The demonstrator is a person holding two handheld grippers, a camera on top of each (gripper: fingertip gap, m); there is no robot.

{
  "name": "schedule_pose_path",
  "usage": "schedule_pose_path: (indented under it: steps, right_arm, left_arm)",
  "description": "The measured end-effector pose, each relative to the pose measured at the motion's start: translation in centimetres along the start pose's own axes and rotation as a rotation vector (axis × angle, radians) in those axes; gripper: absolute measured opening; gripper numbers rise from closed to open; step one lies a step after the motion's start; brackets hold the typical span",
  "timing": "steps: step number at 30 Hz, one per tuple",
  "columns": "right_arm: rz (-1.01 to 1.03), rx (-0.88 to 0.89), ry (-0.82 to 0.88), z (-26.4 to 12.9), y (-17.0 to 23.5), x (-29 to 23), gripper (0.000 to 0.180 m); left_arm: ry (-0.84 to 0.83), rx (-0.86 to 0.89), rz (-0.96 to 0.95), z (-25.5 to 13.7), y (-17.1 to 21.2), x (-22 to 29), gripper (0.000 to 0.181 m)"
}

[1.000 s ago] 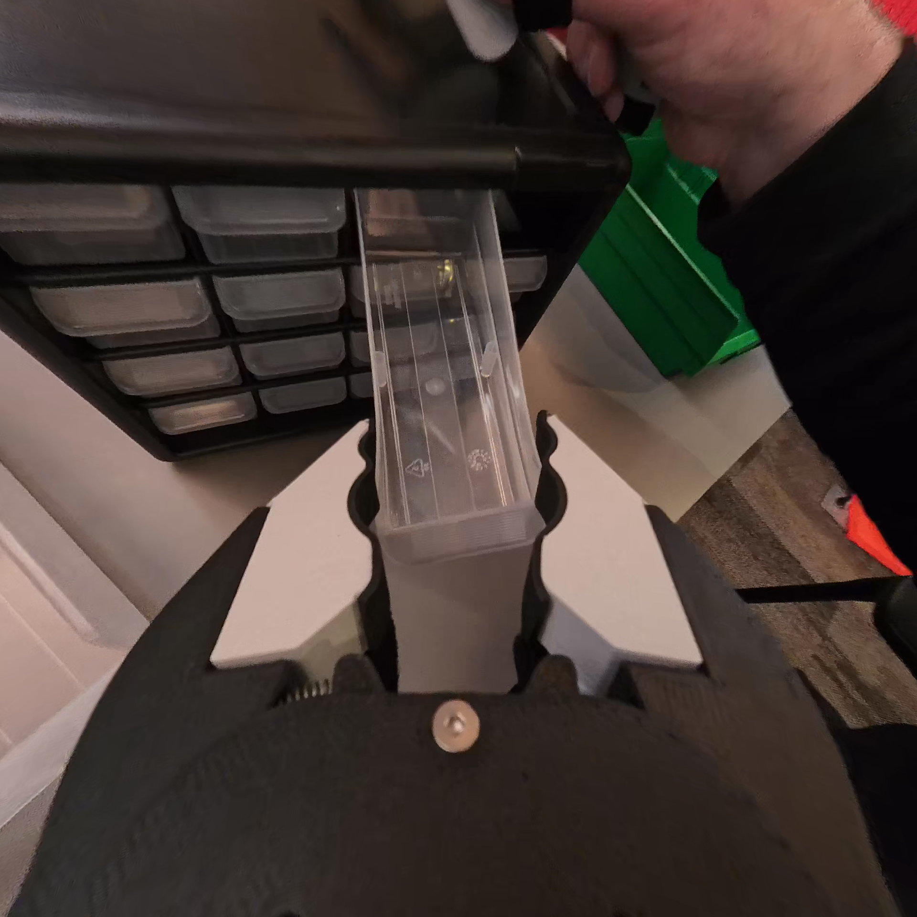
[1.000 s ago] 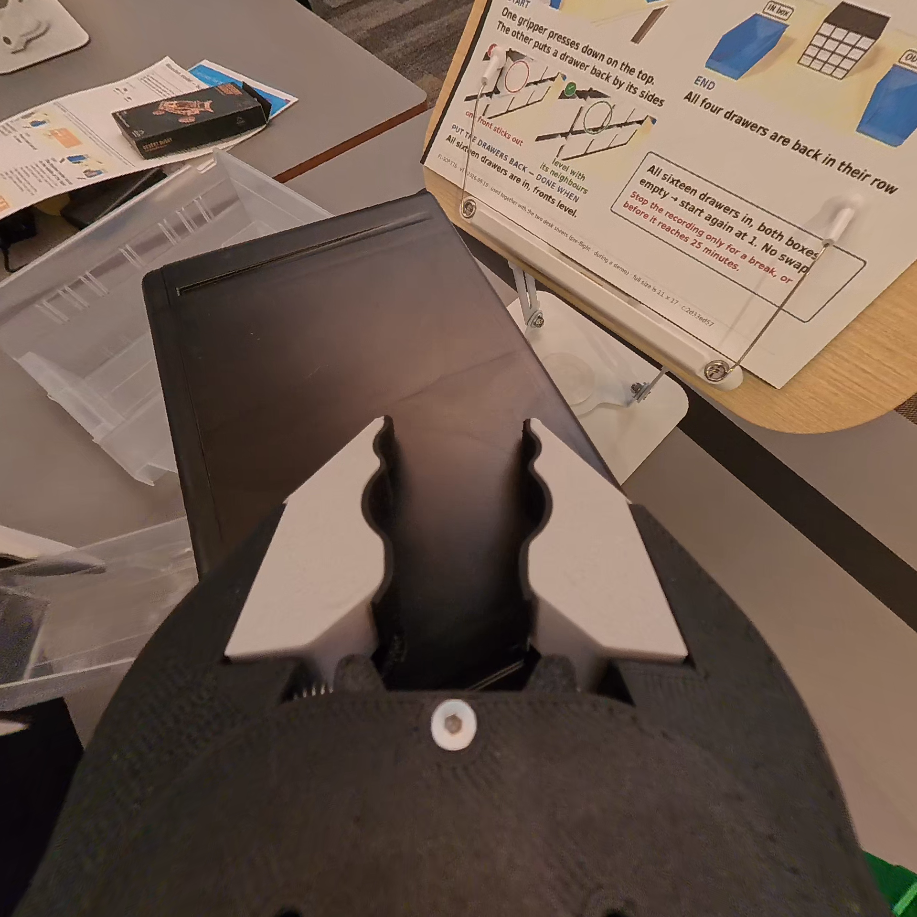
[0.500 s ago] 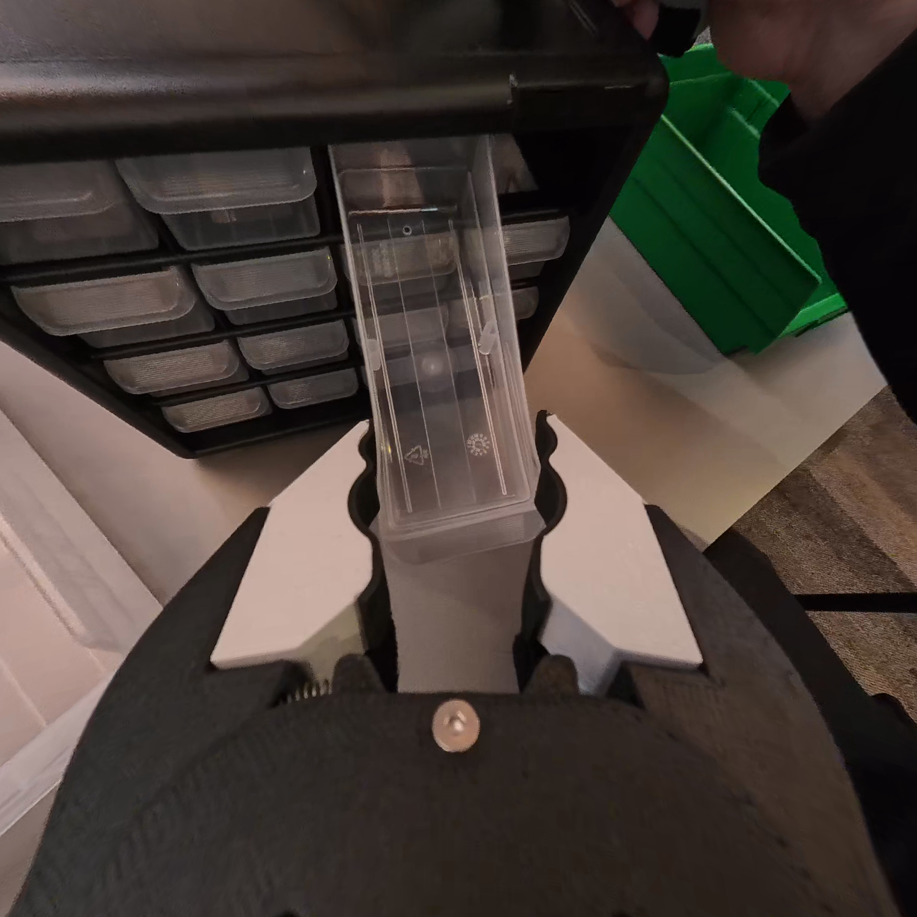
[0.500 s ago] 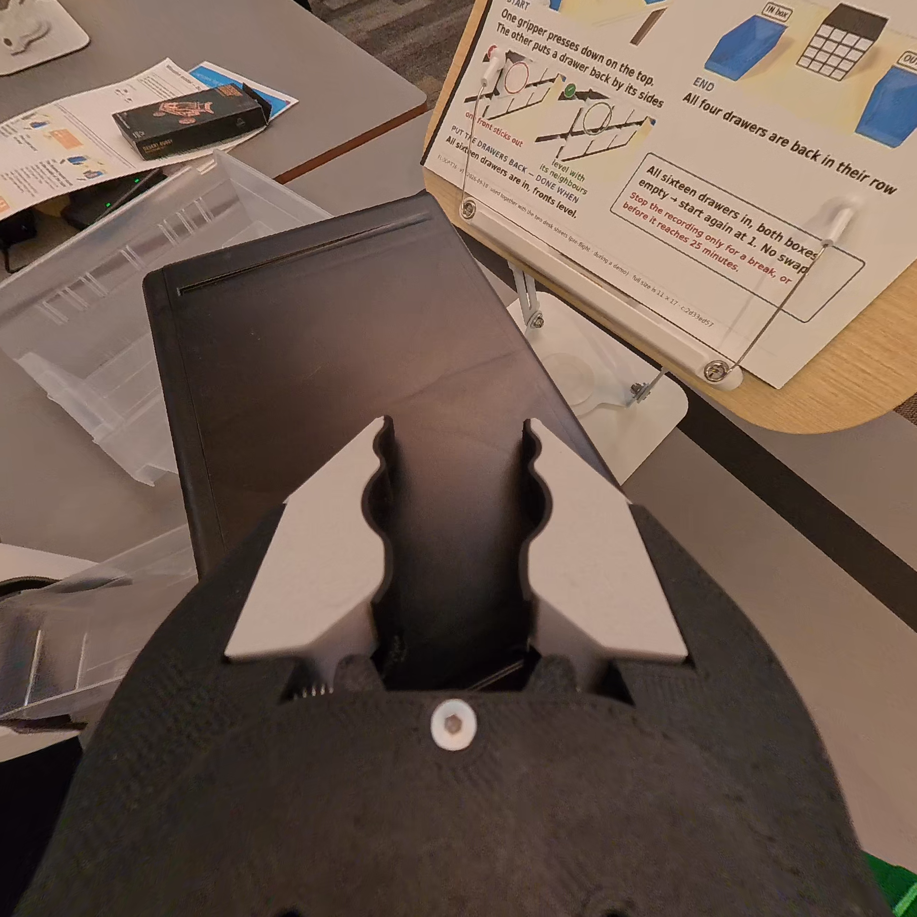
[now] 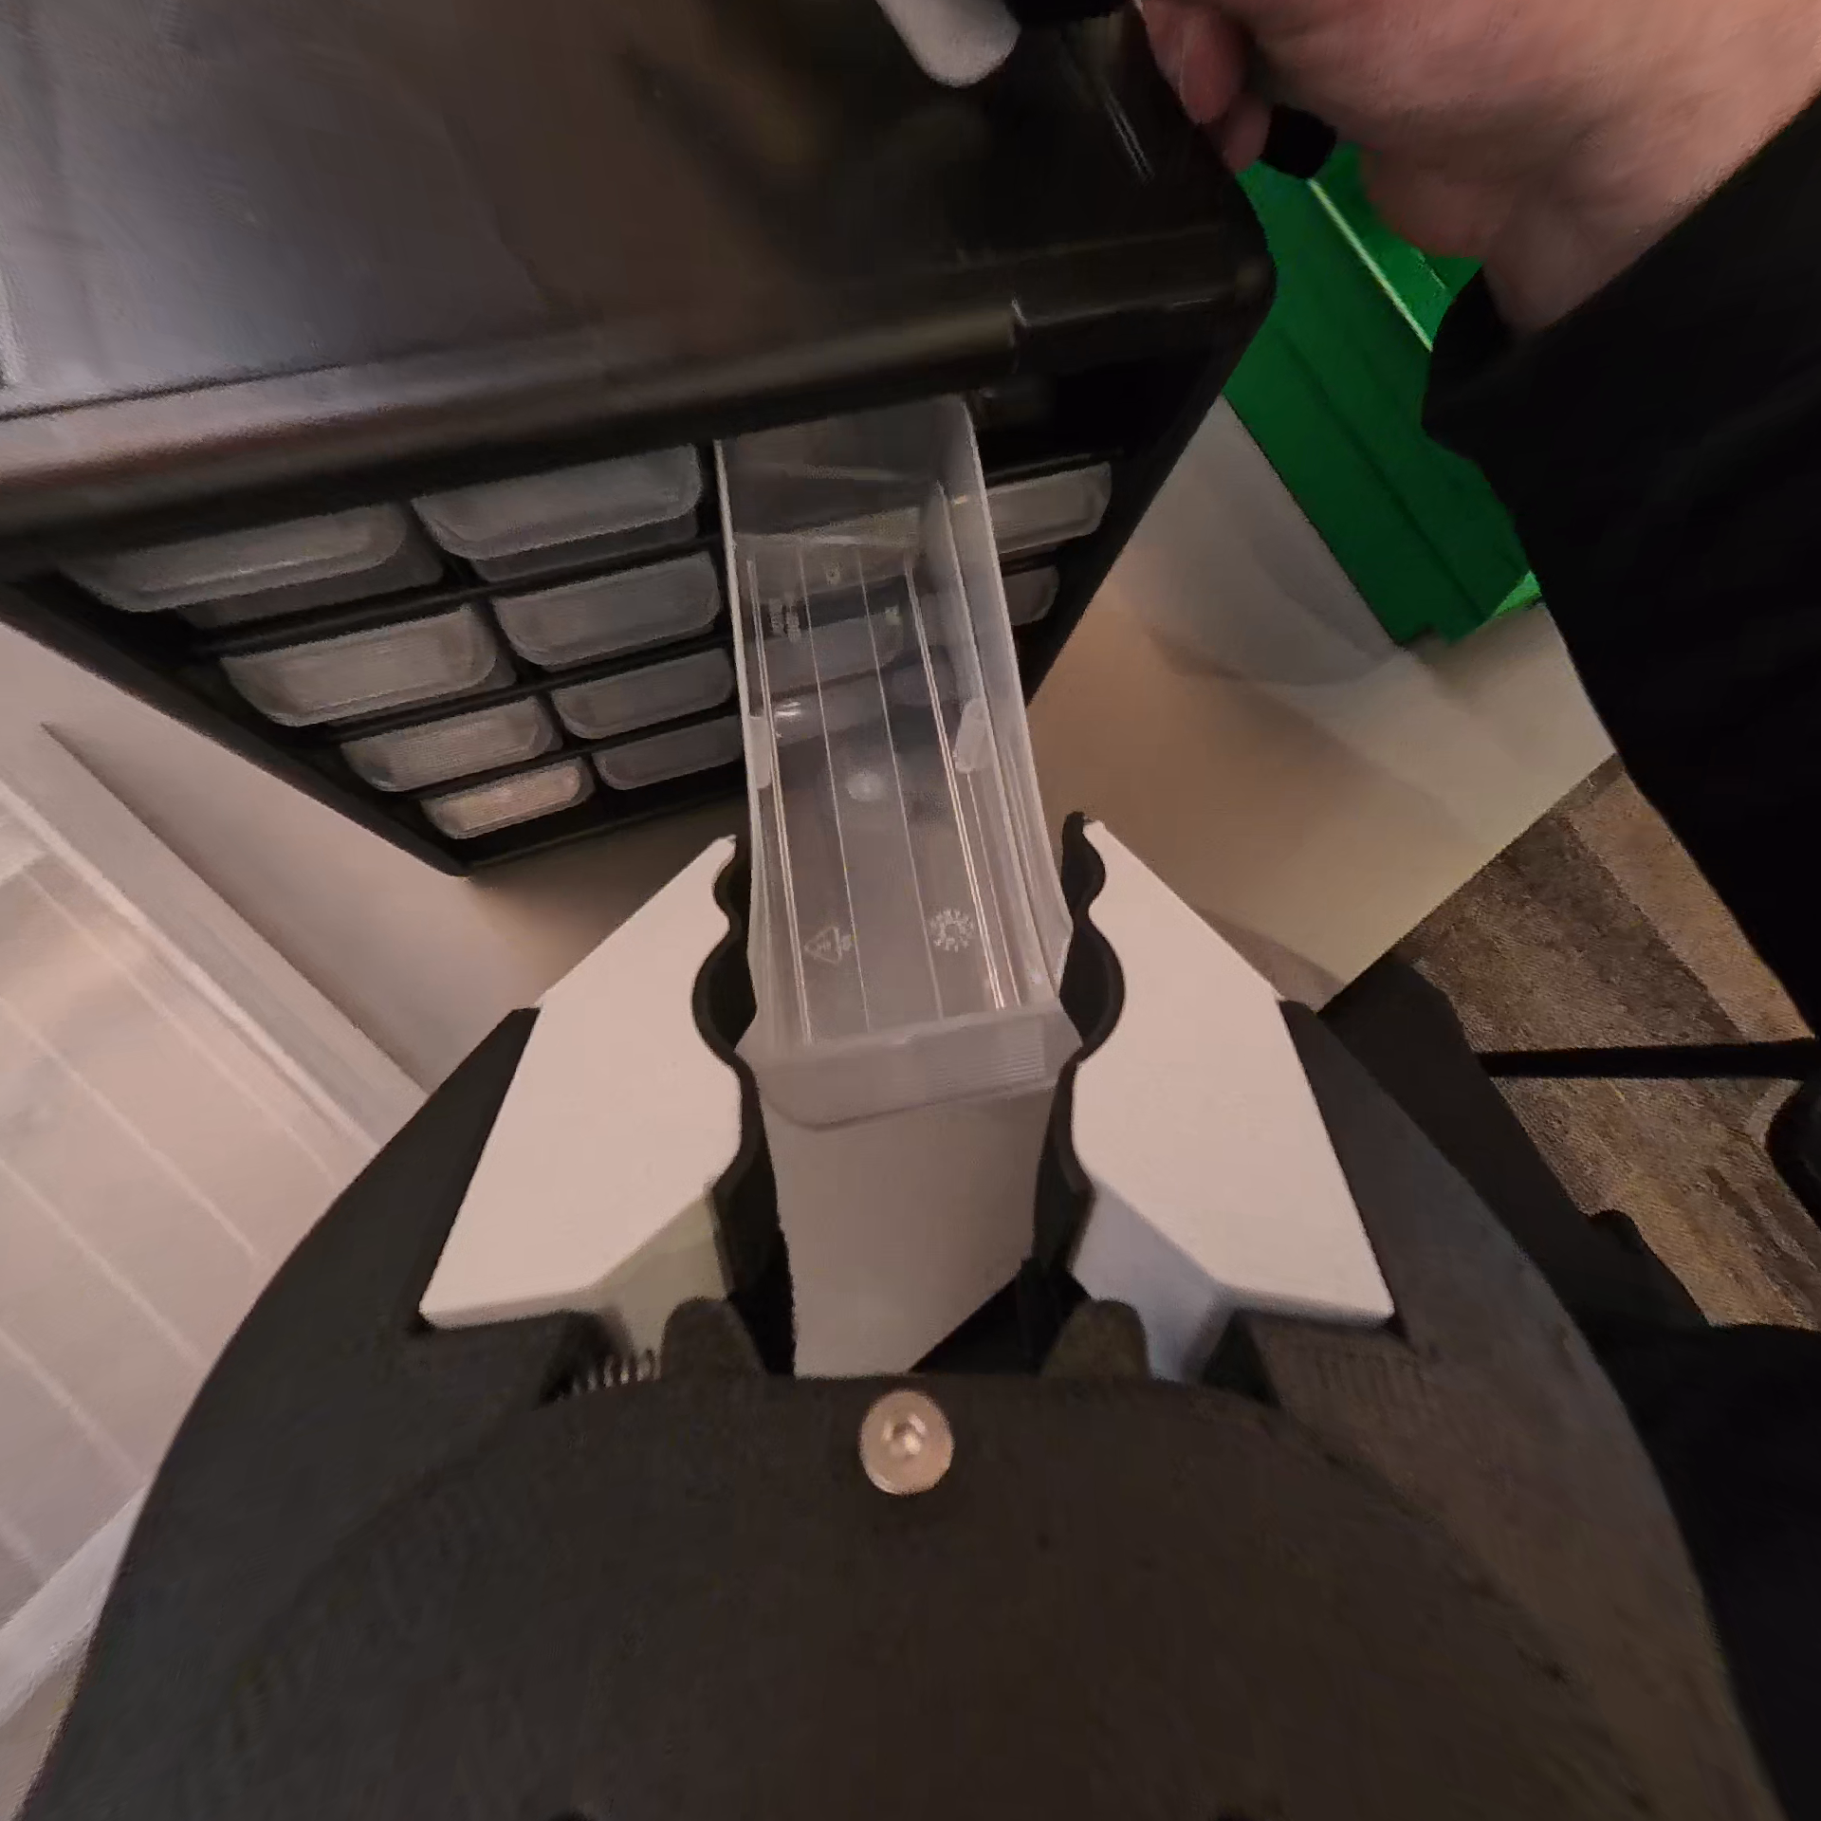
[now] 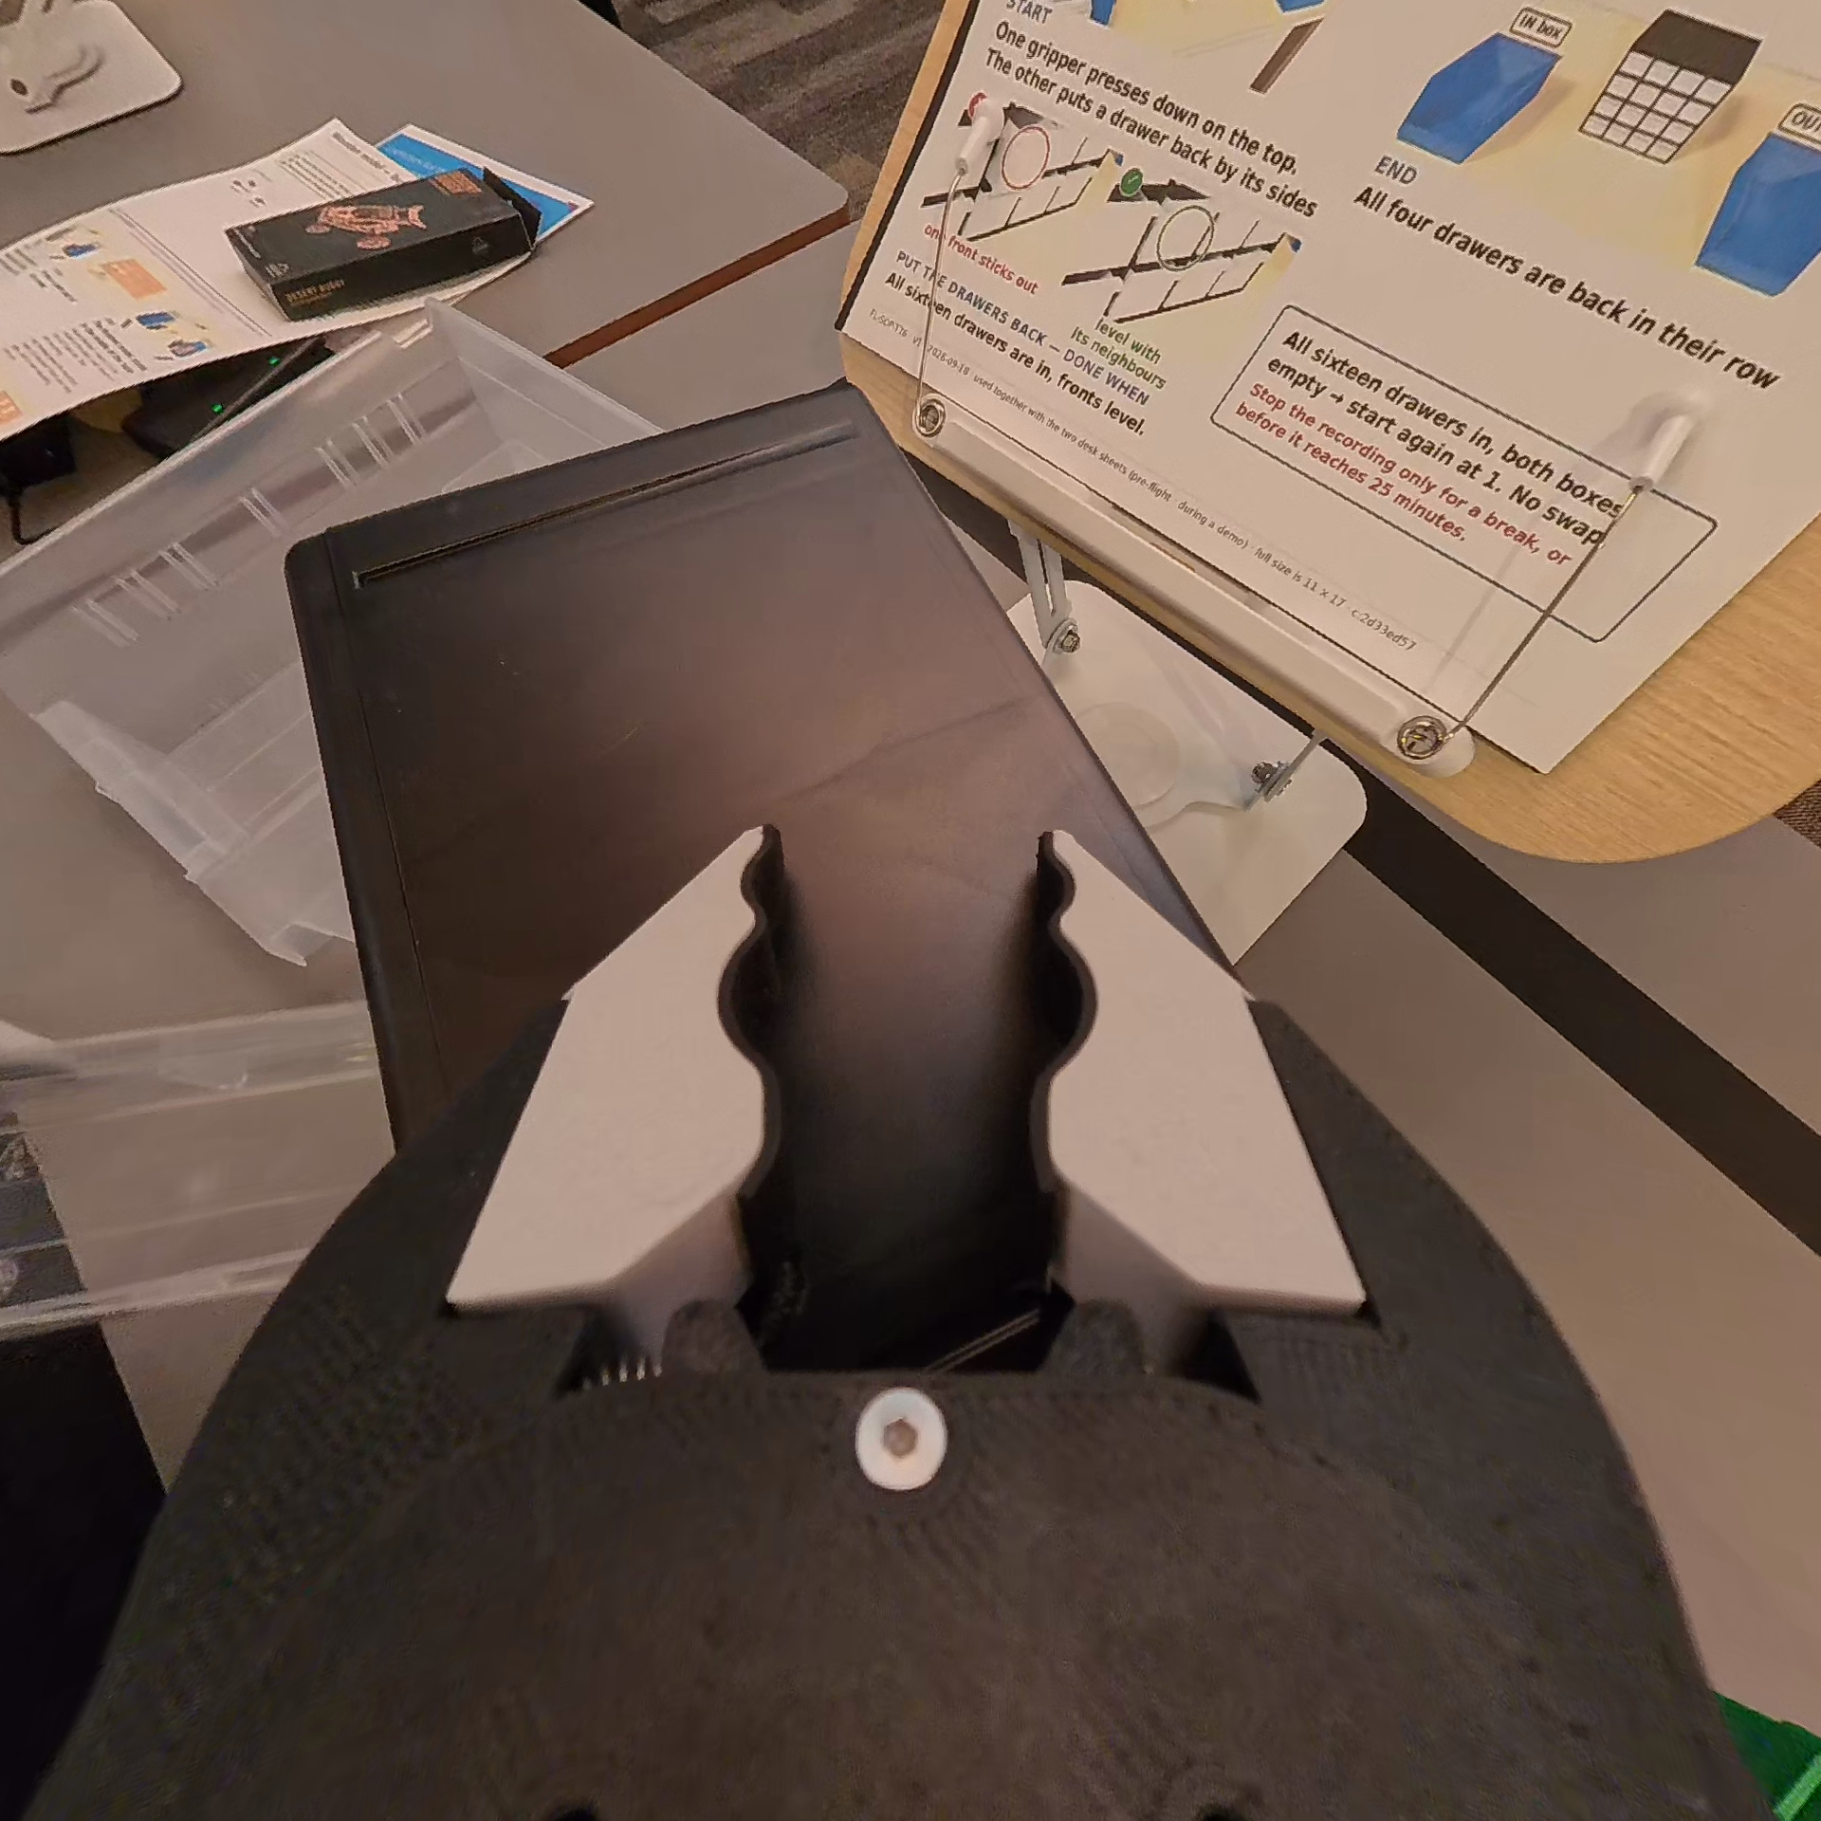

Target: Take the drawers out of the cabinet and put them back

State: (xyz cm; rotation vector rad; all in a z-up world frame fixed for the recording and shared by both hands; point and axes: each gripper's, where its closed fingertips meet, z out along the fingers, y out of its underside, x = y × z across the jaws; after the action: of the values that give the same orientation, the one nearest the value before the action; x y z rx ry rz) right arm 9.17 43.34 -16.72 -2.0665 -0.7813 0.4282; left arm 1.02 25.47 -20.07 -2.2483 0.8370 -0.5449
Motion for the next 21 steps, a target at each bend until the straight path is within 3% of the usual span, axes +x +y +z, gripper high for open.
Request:
schedule_pose_path:
  steps: [12, 21]
  right_arm:
    - [0.000, 0.003, 0.000, 0.0, 0.0, 0.0, 0.050]
    - [0.002, 0.005, 0.003, 0.0, 0.0, 0.0, 0.048]
  left_arm:
    - [0.040, -0.006, -0.026, 0.8, -0.9, -0.3, 0.061]
    - [-0.024, 0.178, -0.079, 2.1, -1.5, -0.3, 0.061]
